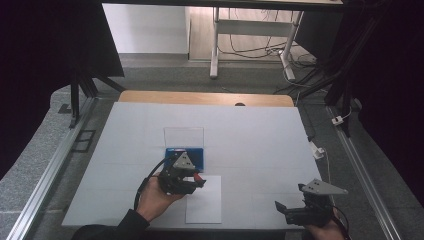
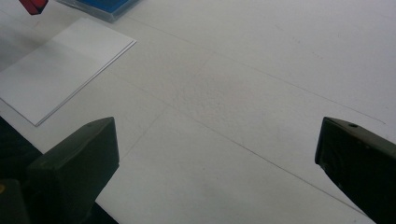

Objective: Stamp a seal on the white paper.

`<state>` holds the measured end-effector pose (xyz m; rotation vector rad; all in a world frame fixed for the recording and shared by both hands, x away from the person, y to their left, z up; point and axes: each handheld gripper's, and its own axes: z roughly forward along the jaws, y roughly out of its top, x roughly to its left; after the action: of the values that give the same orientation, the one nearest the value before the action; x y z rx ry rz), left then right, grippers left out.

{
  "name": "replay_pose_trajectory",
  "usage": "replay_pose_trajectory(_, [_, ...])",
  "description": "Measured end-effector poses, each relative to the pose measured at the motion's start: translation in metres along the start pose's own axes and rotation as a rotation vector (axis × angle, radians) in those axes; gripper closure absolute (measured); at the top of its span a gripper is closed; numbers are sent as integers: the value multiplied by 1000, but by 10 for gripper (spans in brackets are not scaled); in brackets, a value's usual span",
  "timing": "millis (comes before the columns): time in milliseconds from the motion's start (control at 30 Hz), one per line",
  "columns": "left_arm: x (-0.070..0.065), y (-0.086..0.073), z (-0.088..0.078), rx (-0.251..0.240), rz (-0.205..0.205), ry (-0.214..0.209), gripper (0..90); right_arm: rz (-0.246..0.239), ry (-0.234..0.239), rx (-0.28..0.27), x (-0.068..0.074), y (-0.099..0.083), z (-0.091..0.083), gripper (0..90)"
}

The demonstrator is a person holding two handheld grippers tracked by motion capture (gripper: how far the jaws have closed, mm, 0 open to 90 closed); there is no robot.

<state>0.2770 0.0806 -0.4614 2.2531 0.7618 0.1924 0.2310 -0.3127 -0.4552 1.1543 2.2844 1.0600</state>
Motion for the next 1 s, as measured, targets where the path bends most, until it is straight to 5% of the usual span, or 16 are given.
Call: replay_pose_trajectory(1000, [-11, -8, 30, 65, 15, -24, 579, -5, 2, 1, 0, 0, 0, 0])
